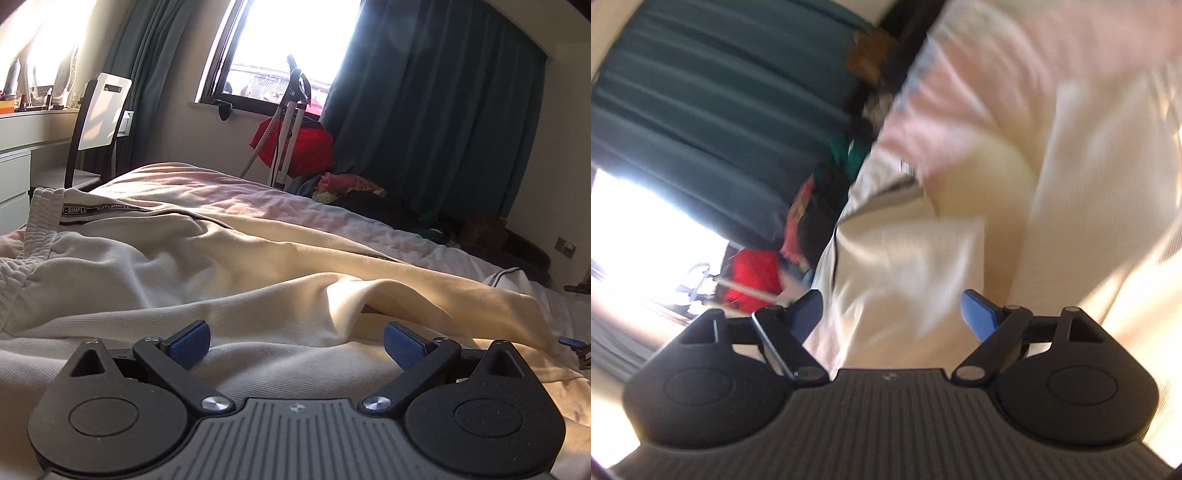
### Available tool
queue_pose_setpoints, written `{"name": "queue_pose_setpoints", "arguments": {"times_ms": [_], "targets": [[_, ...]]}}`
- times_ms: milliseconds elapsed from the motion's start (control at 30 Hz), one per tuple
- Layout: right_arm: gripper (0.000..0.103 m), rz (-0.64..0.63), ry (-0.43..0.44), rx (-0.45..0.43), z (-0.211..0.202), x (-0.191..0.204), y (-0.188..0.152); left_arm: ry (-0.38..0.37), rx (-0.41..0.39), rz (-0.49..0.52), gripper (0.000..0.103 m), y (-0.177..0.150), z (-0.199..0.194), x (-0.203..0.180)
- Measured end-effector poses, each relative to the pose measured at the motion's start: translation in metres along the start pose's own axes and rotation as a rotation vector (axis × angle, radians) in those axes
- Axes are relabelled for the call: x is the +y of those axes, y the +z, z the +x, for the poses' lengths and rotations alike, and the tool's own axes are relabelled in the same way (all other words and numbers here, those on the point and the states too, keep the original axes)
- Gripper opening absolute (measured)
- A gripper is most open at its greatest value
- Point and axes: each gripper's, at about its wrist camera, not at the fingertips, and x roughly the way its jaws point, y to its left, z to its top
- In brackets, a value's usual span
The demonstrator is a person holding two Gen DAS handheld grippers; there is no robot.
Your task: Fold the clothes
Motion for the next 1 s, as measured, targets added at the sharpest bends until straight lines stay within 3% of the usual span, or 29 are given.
{"name": "queue_pose_setpoints", "arguments": {"times_ms": [67,267,500,567,600,667,867,900,1000], "targets": [[0.085,0.065,0.011,0.051,0.005,-0.009,-0.002,-0.001,0.0,0.027,0.101,-0.001,-0.005,-0.006],[0.084,0.085,-0.029,0.075,0.035,-0.036,0.001,0.011,0.021,0.082,0.101,-0.008,0.008,-0.016],[0.082,-0.029,-0.005,-0.106,0.068,-0.033,0.042,0.008,0.026,0.054,0.101,-0.008,0.022,-0.014],[0.045,-0.067,-0.036,-0.105,0.083,-0.025,0.059,0.005,0.018,0.033,0.101,-0.006,0.024,-0.012],[0.002,-0.11,-0.089,-0.114,0.089,-0.015,0.067,0.005,0.015,0.025,0.101,-0.004,0.025,-0.011],[0.004,-0.22,-0.148,-0.173,0.097,0.016,0.084,0.006,0.015,0.008,0.101,-0.002,0.027,-0.009],[0.004,-0.454,-0.024,-0.36,0.061,0.115,0.129,-0.005,0.024,-0.026,0.101,0.001,0.029,-0.005],[0.004,-0.488,-0.018,-0.368,0.052,0.121,0.134,-0.006,0.024,-0.026,0.101,0.001,0.028,-0.005],[0.004,-0.456,-0.027,-0.27,0.041,0.104,0.141,-0.013,0.027,-0.028,0.101,0.003,0.028,-0.007]]}}
